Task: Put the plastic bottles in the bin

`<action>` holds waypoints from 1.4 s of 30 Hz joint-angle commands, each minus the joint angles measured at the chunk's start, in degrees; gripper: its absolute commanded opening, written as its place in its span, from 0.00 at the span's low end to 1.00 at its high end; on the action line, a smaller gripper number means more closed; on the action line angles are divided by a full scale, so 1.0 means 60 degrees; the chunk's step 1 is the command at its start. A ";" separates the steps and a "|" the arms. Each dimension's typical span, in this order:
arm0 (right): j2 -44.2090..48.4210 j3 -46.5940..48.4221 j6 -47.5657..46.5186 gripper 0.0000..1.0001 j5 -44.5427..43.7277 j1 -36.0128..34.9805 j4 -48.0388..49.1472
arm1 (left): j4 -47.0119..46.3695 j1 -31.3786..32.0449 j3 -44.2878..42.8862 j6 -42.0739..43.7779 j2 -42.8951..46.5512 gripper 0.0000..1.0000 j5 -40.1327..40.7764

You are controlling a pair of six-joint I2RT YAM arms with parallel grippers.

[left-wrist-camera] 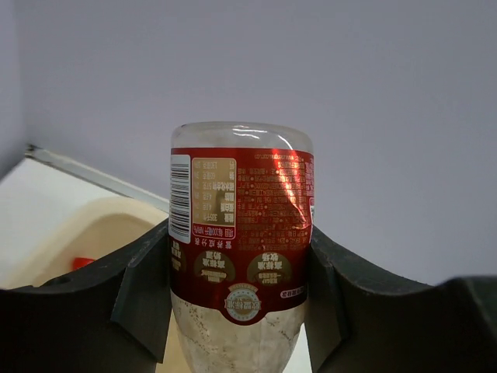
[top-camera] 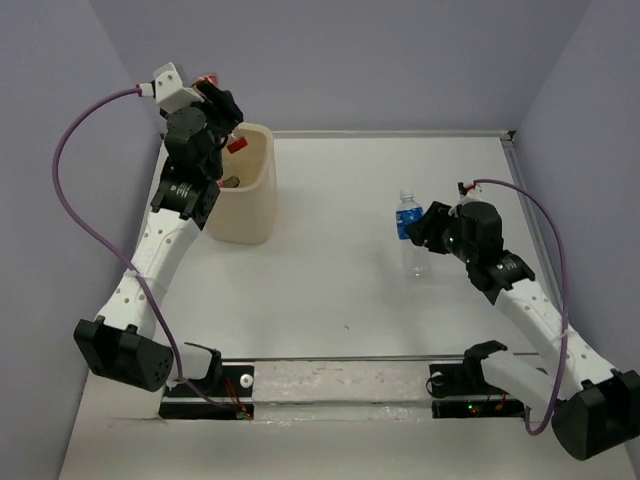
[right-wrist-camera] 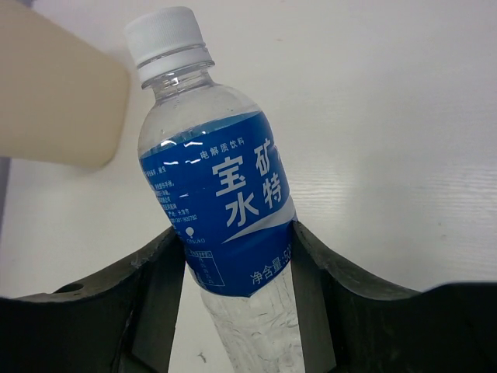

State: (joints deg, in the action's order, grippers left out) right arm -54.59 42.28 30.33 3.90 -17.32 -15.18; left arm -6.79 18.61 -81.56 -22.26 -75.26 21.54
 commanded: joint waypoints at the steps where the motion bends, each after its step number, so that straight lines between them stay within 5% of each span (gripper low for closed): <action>1: 0.0441 0.0393 0.0380 0.36 0.0479 -0.1078 0.1356 | -0.0550 -0.0756 0.0114 0.0925 -0.0141 0.25 0.1300; 3: 0.0252 0.0889 0.0293 0.36 0.0274 -0.1636 0.1678 | -0.1020 -0.1006 0.0771 0.1422 -0.0156 0.27 0.1536; 5: -0.0333 0.1562 0.0103 0.36 -0.0019 -0.2469 0.2000 | -0.1765 -0.1022 0.1257 0.1760 -0.0054 0.41 0.1786; 6: -0.0568 0.1827 0.0058 0.36 -0.0006 -0.2706 0.2090 | -0.1856 -0.1022 0.1506 0.1747 -0.0039 0.64 0.1684; 7: -0.1063 0.2120 0.0000 0.36 -0.0006 -0.3202 0.2206 | -0.1828 -0.1022 0.1552 0.1689 -0.0024 0.74 0.1567; 11: -0.2279 0.4049 -0.0541 0.37 -0.0123 -0.4083 0.3055 | -0.1215 -0.1022 0.1392 0.1280 0.0237 0.99 0.1157; 18: -0.4593 0.6368 -0.1026 0.36 -0.0270 -0.4846 0.4328 | -0.0041 -0.1022 0.1785 0.0020 0.2416 0.99 -0.0409; 25: -0.6734 0.9356 -0.1553 0.36 0.0023 -0.5257 0.5049 | 0.0529 -0.1022 0.4754 -0.0363 0.5524 0.99 -0.2022; 33: -1.0274 1.3266 -0.1787 0.36 0.0272 -0.5345 0.5606 | 0.1834 -0.0935 0.7206 0.0078 0.9171 0.99 -0.0282; 39: -1.2623 1.5920 -0.2461 0.35 -0.0181 -0.5433 0.5504 | 0.1805 -0.0539 0.6987 0.0239 0.9336 0.99 0.0219; 42: -1.3386 1.6258 -0.2651 0.52 -0.0313 -0.5433 0.5271 | 0.1922 -0.0334 0.7002 0.0239 0.9497 0.99 0.0452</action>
State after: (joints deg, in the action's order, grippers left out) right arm -132.68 136.31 17.45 3.66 -49.25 15.46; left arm 5.93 15.20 -38.48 -22.13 -19.68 21.26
